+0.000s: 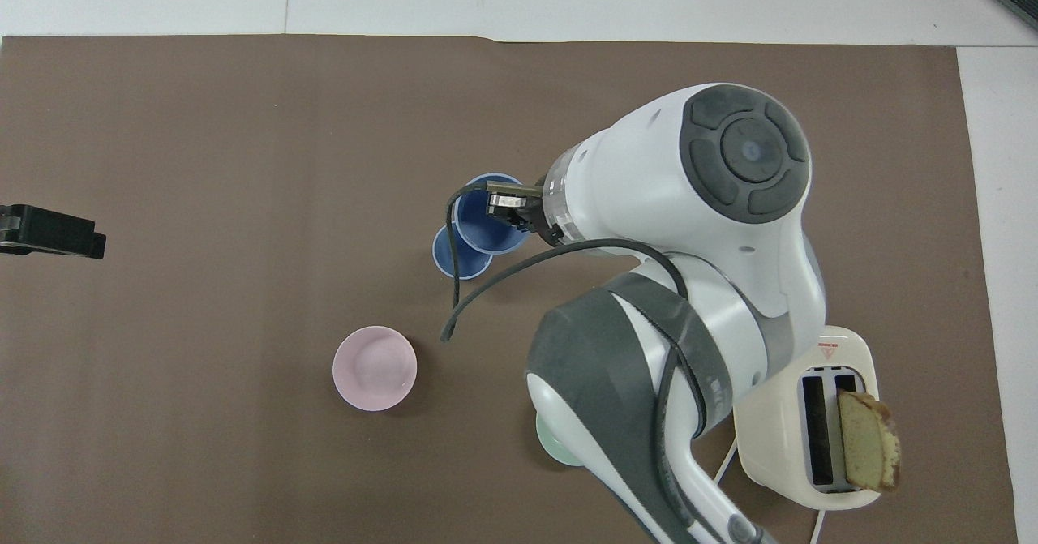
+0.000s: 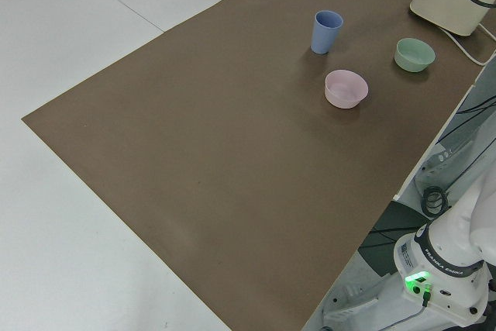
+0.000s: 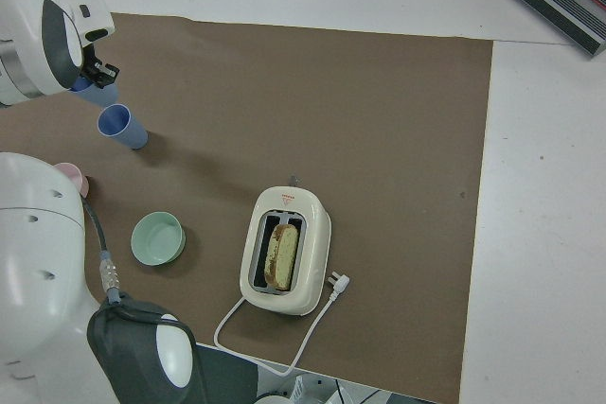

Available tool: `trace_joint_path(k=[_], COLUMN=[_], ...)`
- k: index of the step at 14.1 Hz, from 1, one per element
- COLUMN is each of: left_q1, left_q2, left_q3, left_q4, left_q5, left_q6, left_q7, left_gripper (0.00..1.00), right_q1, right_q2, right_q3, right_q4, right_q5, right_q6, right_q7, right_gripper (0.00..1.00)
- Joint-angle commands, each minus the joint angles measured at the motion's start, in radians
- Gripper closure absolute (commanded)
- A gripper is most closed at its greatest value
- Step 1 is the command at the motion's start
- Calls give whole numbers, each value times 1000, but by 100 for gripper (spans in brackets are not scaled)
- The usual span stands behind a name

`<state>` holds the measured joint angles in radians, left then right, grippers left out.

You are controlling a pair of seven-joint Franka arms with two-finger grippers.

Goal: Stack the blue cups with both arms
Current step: 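Carry the blue cup with the right gripper over the placed cup, then lower the blue cup into the other cup with the right gripper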

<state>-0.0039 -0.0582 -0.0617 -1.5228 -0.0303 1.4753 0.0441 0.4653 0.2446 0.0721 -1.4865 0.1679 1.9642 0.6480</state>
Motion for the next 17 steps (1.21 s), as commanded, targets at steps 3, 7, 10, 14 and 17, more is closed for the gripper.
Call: trace_joint_path(k=[3,7,10,14,17], left_q1=[8,7,7,7,7], left_q2=[-12,-12,-12,-12,-12], left_q3=[-4,-4,-4,-4,-4], left_q4=[-7,-7,-7,-7,-7], left_q5=[-3,-3,-3,-3,-3], left_q6=[7,7,7,7,7], left_q7=[10,10,10,10,10], left_gripper=[0,0,0,0,0], right_q1=[62,53,44,41,41], right_q2=[100,101,94,104,102], right_q3=[0,0,-2,-2,-2], right_q4=[45,37,19,-6,-23], right_q5=[-8,2,4,1,2], right_q6=[1,1,-1,1,1], right_q7=[19,16,2,-17,-33], right_gripper=[100,100,100,100,100])
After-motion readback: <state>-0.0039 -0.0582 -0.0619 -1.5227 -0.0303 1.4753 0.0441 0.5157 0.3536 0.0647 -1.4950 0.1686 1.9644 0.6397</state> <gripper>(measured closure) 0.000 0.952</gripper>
